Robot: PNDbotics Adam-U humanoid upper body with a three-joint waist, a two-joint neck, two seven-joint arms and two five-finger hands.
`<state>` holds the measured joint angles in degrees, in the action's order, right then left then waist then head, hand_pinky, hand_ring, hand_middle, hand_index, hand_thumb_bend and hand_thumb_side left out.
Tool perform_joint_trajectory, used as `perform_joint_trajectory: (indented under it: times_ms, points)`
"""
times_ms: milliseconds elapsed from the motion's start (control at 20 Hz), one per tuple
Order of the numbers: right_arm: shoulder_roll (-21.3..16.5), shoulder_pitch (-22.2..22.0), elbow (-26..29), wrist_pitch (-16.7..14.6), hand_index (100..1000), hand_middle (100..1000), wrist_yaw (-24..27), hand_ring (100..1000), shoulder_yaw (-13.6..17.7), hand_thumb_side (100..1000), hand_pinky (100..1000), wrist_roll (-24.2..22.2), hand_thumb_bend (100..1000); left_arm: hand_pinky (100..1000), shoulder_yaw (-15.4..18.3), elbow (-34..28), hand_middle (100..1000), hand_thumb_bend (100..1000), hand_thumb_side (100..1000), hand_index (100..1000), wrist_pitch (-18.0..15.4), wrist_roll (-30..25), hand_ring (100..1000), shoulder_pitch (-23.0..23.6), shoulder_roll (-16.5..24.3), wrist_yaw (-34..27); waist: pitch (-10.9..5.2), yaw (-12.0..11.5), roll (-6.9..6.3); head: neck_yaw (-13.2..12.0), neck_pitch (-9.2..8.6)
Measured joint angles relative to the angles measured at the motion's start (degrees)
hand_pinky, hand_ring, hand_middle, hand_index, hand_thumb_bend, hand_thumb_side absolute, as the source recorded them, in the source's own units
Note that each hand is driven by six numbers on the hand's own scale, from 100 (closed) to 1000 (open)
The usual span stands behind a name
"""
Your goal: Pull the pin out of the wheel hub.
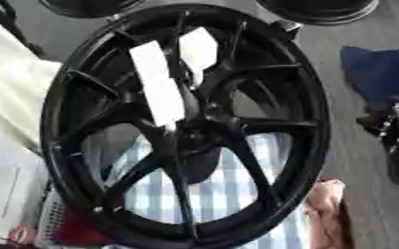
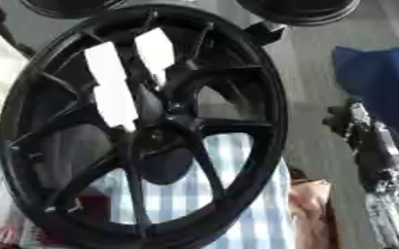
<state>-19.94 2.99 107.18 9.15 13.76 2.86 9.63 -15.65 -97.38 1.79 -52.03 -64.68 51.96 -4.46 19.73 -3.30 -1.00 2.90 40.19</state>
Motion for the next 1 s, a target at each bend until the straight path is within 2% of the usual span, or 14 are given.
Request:
perform_joint_trajectory:
  times_ms: [800, 1000]
  points:
    - [0.0, 0.0, 0.0, 0.0, 650, 521, 0.0, 738, 0.3, 825, 880, 0.0, 100, 734, 0.1, 0.0, 716, 205, 406, 778, -0.2, 0.1, 731, 0.2, 0.4, 0.2, -0.02, -0.1, -0.01, -0.1, -0.06]
    - [0.0, 0.0, 0.0, 0.0, 650, 521, 0.0, 739, 0.3, 819, 880, 0.0, 100, 744, -0.8, 0.0, 736, 259, 415, 806, -0.2, 0.1, 745, 0.2, 0.4, 1.2, -0.02, 0.1, 0.03, -0.2, -0.06]
